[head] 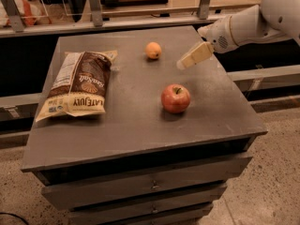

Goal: Move orange near brown chip bag

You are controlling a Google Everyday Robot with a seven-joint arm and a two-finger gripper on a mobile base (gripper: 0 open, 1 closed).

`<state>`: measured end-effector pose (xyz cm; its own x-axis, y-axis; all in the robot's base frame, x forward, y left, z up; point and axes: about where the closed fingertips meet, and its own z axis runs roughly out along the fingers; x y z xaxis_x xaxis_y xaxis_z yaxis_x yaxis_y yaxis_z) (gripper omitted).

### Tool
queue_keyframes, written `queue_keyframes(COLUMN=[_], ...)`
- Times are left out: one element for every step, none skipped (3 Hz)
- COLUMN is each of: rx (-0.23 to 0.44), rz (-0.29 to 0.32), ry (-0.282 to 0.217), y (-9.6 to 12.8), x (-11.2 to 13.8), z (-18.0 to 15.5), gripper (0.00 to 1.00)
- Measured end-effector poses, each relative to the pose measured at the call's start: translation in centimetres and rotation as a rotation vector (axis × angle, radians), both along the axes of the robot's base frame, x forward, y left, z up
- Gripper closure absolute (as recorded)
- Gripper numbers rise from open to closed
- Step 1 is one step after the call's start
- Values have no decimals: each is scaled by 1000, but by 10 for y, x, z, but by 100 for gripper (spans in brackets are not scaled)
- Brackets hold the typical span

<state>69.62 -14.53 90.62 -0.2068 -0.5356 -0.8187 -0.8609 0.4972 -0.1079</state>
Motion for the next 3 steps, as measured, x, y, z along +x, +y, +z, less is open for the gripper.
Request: queue_keyframes(rx=[24,93,138], rz=[-41,-69,-38], ry=[-7,-29,-32], y=[-2,-5,5], x=[-2,13,33], z=[-3,-17,-41], gripper=[0,0,0])
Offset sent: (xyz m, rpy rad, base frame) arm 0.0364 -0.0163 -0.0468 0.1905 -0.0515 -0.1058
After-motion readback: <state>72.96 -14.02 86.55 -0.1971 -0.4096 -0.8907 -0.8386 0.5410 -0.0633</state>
